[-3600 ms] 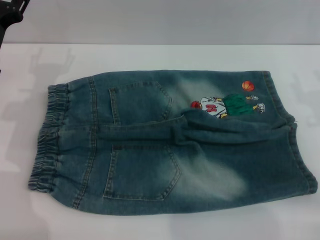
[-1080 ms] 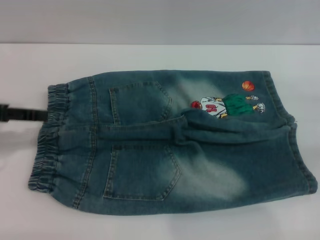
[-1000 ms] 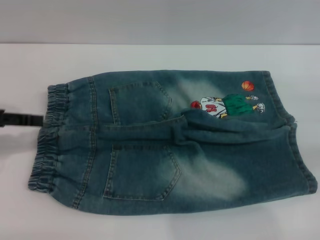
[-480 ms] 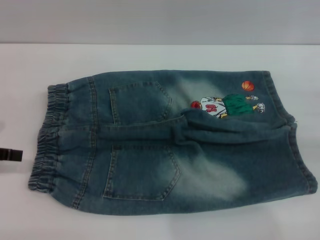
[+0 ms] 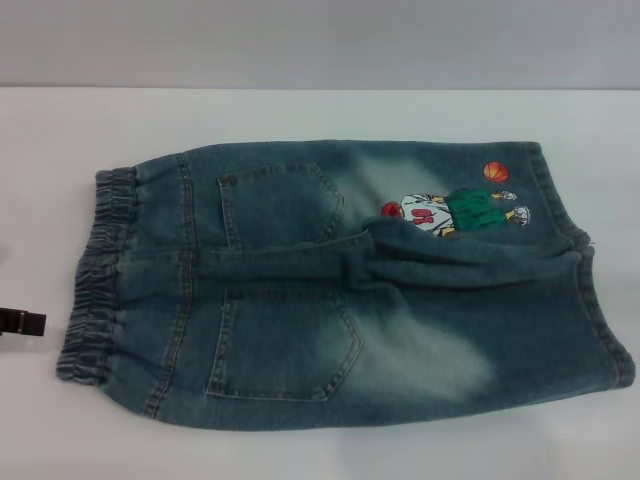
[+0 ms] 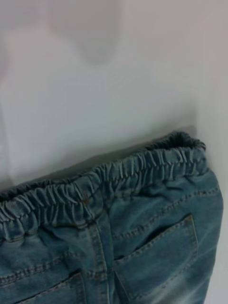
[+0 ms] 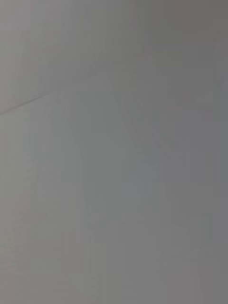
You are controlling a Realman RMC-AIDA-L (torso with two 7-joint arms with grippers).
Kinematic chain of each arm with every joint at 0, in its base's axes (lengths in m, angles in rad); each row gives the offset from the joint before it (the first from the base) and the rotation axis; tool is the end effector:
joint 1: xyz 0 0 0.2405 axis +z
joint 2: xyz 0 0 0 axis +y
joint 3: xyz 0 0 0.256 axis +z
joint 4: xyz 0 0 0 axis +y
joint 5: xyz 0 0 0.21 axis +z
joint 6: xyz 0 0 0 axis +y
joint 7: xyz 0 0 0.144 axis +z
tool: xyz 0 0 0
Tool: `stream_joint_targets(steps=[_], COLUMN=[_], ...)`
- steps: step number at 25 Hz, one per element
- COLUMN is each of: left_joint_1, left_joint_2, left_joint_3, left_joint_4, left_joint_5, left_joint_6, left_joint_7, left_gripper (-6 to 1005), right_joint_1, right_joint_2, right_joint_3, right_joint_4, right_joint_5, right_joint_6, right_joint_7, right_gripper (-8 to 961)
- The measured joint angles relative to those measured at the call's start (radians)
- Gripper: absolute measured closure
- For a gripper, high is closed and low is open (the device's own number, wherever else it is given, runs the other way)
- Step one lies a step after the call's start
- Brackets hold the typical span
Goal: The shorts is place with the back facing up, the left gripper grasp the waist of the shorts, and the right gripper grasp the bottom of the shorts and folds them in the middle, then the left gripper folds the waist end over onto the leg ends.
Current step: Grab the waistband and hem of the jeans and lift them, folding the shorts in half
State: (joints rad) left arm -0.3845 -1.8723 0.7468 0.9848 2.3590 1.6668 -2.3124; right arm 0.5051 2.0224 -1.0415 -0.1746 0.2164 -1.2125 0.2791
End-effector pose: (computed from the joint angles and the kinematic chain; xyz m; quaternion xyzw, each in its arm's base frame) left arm -0.3452 0.2983 0.1167 -0.7971 -0.5801 -0.0127 0.1674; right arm 0.3628 0.3565 0.1288 -0.4273 0.2481 0.3957 0.7741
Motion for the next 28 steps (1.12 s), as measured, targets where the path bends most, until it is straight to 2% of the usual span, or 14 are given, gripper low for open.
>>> stream_joint_targets(steps=[10, 14, 18, 28], left_joint_1=[-0.034, -0.055, -0.064, -0.081], left_joint_2=[-0.001, -0.014, -0.019, -0.017], left_joint_3=[-0.001, 0.004, 0.005, 0.005], left_joint_4=[-0.023, -0.043, -0.062, -0.088], left_joint_5=[0.041, 0.063, 0.069, 0.089], left_joint_6=[0.027, 0.032, 0.03, 0.009], left_joint_7=[-0.01, -0.011, -0.011, -0.012], left_gripper=[217, 217, 217, 217], right_joint_1=[0.01, 0.013, 0.013, 0.017], right_joint_2=[-0.007, -0.012, -0.017, -0.019], right_joint_3=[0.037, 0.042, 0.054, 0.054], right_joint_4=[-0.001, -0.002, -0.002, -0.002], right_joint_5=[0.0, 0.0, -0.002, -0.008], right_joint_6=[0.001, 0.0, -0.001, 0.0], right_joint_7=[-0.023, -0.024, -0.025, -0.026], right_gripper=[353, 353, 353, 353])
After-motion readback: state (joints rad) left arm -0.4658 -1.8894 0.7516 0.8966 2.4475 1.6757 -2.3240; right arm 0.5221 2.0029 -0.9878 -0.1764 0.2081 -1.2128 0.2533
